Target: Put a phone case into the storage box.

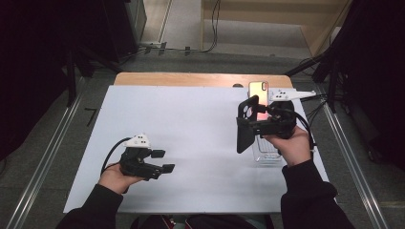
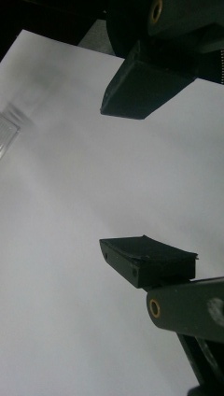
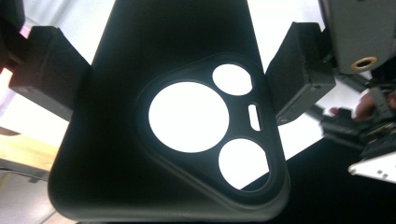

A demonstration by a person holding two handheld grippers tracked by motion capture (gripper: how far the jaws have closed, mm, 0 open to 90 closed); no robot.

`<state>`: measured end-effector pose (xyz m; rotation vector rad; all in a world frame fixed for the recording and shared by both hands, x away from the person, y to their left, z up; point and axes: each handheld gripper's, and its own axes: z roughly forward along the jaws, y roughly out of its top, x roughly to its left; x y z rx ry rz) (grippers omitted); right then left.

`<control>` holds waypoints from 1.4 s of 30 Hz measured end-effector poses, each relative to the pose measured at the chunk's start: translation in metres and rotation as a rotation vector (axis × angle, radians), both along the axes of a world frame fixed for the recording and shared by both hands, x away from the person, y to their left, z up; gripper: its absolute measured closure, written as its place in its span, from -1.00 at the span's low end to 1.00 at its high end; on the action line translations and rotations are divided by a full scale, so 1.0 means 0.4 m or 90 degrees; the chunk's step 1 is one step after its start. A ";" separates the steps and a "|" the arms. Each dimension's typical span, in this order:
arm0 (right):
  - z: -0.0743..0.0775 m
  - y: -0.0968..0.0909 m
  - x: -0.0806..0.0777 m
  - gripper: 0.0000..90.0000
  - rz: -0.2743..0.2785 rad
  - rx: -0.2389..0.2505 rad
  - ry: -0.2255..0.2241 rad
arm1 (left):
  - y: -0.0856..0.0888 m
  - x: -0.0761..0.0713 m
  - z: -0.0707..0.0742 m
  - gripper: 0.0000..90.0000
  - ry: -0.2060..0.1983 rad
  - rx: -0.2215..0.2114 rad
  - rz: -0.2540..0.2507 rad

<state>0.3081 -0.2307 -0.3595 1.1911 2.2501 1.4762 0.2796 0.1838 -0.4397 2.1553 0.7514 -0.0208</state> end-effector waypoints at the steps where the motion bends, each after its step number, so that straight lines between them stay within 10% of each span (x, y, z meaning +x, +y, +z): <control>1: 0.002 -0.007 0.001 -0.73 -0.007 0.000 0.000 | 0.004 -0.002 -0.001 -0.32 0.002 -0.001 0.002; 28: -0.002 -0.148 0.080 -0.72 -0.237 -0.028 -0.009 | 0.028 0.003 -0.004 -0.32 0.011 -0.022 0.022; 42: -0.105 -0.183 0.194 -0.72 -0.295 -0.038 0.030 | 0.031 0.006 -0.006 -0.32 0.010 -0.011 0.025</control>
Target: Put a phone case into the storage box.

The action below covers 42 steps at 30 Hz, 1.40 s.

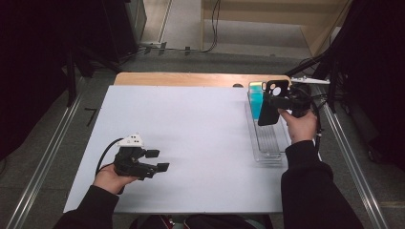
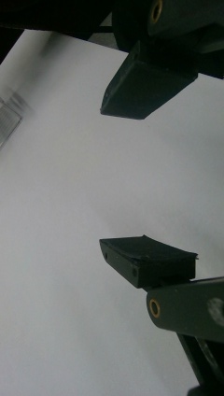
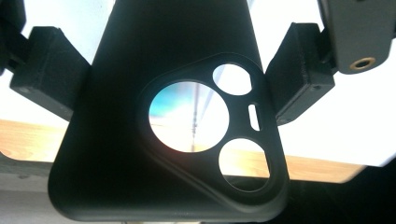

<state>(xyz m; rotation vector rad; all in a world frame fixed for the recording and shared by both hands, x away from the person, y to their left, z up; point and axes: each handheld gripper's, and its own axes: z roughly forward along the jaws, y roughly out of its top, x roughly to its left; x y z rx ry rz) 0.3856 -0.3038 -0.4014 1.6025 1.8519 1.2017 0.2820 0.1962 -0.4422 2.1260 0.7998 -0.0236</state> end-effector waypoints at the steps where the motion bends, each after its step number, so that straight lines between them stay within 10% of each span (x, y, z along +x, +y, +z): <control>1: -0.011 0.004 0.010 -0.72 -0.008 -0.004 0.004 | -0.001 -0.001 0.001 -0.32 0.001 0.001 0.000; 18: -0.095 0.056 0.102 -0.72 -0.063 -0.035 0.020 | 0.005 0.003 0.001 -0.32 -0.004 -0.004 0.009; 42: -0.112 0.094 0.196 -0.75 -0.092 -0.083 0.031 | 0.001 0.002 -0.001 -0.32 -0.002 -0.003 0.003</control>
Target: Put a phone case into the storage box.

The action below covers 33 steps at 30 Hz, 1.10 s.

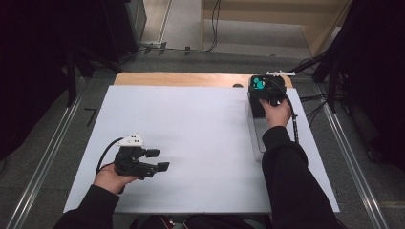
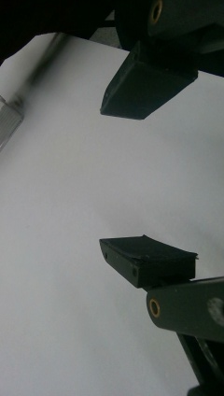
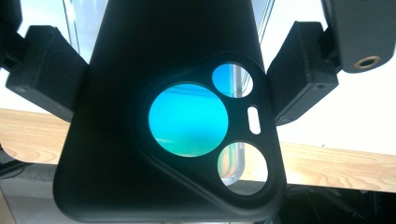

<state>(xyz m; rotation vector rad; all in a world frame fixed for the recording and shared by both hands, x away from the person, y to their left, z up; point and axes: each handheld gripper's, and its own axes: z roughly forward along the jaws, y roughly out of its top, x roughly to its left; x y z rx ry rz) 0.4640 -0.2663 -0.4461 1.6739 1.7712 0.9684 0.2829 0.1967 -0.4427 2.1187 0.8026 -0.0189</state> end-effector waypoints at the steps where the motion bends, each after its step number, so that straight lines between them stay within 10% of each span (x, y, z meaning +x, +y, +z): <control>1: 0.000 0.001 0.000 -0.75 -0.001 0.000 0.001 | 0.000 0.000 0.000 -0.32 -0.001 0.000 -0.001; 33: 0.053 -0.008 -0.059 -0.82 0.061 0.062 0.027 | -0.016 0.016 -0.001 -0.32 0.004 -0.001 -0.012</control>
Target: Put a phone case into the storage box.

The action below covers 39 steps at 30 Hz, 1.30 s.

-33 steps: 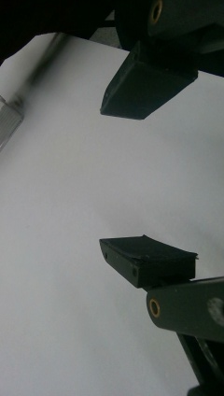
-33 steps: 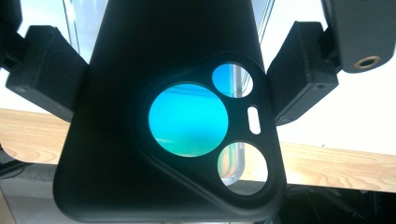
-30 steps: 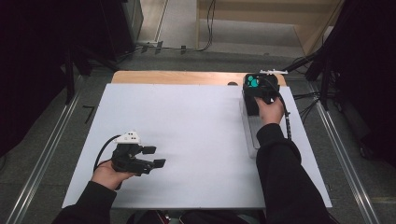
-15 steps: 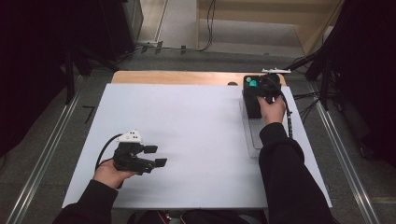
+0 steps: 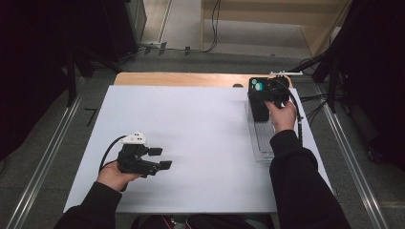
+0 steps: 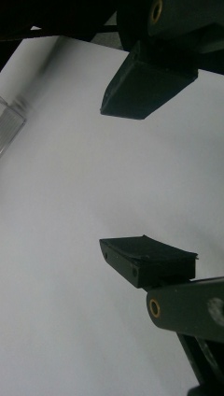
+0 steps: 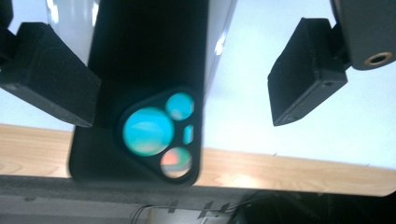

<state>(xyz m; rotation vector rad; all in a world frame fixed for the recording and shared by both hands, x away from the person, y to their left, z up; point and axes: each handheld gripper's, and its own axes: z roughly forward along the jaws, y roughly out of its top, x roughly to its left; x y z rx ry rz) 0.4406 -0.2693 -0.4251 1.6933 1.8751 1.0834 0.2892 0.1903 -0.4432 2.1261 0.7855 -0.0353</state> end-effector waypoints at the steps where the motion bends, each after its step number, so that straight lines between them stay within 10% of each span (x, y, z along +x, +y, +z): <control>1: 0.002 0.004 -0.006 -0.82 0.003 0.002 0.004 | 0.000 -0.001 -0.001 -0.32 0.000 -0.002 -0.002; 15: 0.023 0.060 -0.094 -0.81 0.104 0.069 0.023 | 0.004 -0.001 0.001 -0.32 0.005 -0.008 0.003; 39: 0.030 0.153 -0.237 -0.51 0.277 0.036 0.066 | 0.024 -0.004 0.008 -0.32 0.002 -0.019 0.008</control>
